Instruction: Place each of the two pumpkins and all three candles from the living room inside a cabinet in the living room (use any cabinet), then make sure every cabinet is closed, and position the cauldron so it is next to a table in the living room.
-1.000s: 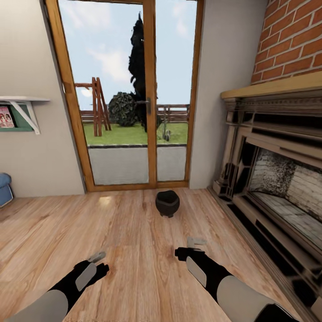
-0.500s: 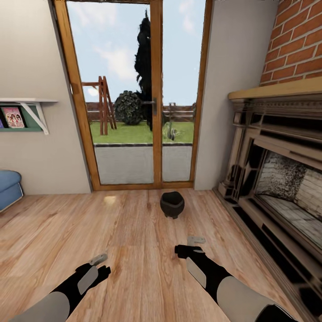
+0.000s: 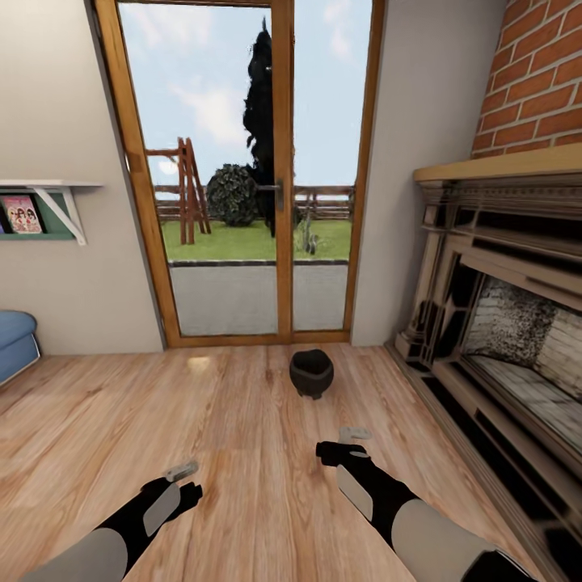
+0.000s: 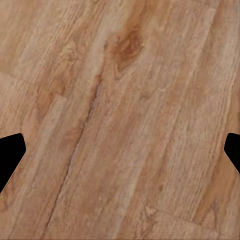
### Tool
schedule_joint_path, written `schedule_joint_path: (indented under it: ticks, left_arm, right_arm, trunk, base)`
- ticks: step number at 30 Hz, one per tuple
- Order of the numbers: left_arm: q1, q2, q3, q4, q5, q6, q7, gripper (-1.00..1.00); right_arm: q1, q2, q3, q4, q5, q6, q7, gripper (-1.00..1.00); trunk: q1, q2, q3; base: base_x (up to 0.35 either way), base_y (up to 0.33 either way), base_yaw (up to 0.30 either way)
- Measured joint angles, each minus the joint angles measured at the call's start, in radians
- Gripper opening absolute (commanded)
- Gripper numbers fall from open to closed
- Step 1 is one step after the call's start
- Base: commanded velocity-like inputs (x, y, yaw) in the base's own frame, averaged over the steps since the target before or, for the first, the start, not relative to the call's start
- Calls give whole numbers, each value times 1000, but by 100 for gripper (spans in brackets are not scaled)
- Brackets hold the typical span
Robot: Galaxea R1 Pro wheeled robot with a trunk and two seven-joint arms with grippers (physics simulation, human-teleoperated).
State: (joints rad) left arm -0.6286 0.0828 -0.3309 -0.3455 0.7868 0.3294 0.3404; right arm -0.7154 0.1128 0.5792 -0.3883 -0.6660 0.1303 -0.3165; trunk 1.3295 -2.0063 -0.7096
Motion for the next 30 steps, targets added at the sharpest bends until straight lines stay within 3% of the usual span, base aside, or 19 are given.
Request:
schedule_joint_path:
  ticks: [24, 30]
  left_arm:
    - [0, -1, -15, 15, 1, 0, 0, 100]
    - [0, -13, -22, 27, 0, 0, 0, 100]
  right_arm:
    - [0, 0, 0, 1, -1, -8, 4, 100]
    - [0, 0, 0, 1, 0, -8, 4, 100]
  trunk:
    - [0, 0, 0]
    - [0, 0, 0]
  base:
    - [341, -44, 0]
    - [344, -107, 0]
